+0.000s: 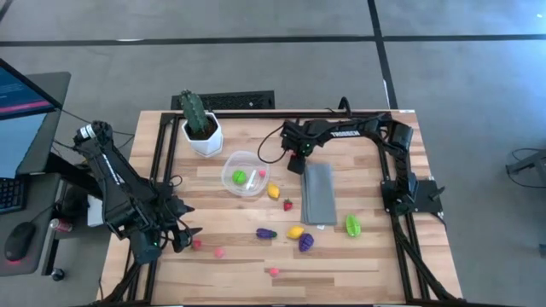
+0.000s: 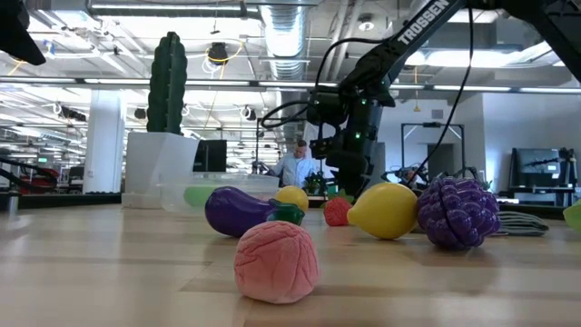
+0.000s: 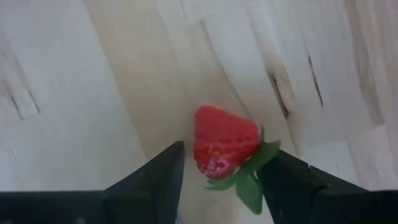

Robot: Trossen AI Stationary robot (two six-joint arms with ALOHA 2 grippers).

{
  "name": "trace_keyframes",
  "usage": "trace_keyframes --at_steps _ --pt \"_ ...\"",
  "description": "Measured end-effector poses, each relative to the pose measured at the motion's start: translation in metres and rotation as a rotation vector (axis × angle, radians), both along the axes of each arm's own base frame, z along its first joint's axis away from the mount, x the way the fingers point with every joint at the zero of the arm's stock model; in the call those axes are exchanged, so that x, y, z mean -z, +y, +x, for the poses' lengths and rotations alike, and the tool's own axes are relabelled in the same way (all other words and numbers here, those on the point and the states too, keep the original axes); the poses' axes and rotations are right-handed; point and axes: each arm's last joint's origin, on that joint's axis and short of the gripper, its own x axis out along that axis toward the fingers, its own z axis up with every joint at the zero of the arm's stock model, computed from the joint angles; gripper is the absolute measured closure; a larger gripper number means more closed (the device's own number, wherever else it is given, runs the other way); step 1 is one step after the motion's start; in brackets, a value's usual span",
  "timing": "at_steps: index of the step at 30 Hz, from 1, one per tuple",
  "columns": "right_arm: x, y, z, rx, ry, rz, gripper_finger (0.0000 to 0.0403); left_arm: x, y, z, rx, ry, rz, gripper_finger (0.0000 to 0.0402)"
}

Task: Pick and placing Produce into tupperware
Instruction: Put the top red strawberry into the transparent container

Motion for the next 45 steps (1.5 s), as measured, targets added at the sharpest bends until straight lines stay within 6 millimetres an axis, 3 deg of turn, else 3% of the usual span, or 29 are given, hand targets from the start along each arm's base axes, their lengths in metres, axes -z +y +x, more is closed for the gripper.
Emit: trace_keyframes --at_steps 12,34,45 --pt "-0.0004 0.0008 0.0003 0.007 -0.021 0.048 0.0253 0.0004 0.0014 -0.0008 -0.011 0.006 0.007 0.0058" --pt "-0.0009 0.0011 0.0019 0.032 -0.046 0.077 0.0265 0.0004 0.0014 -0.0008 -0.011 0.006 0.006 0.0058" --pt "-0.0017 0.0044 0.0043 -0.026 -0.101 0.172 0.0266 0.0004 0.0014 -0.0008 -0.011 0.006 0.007 0.0058"
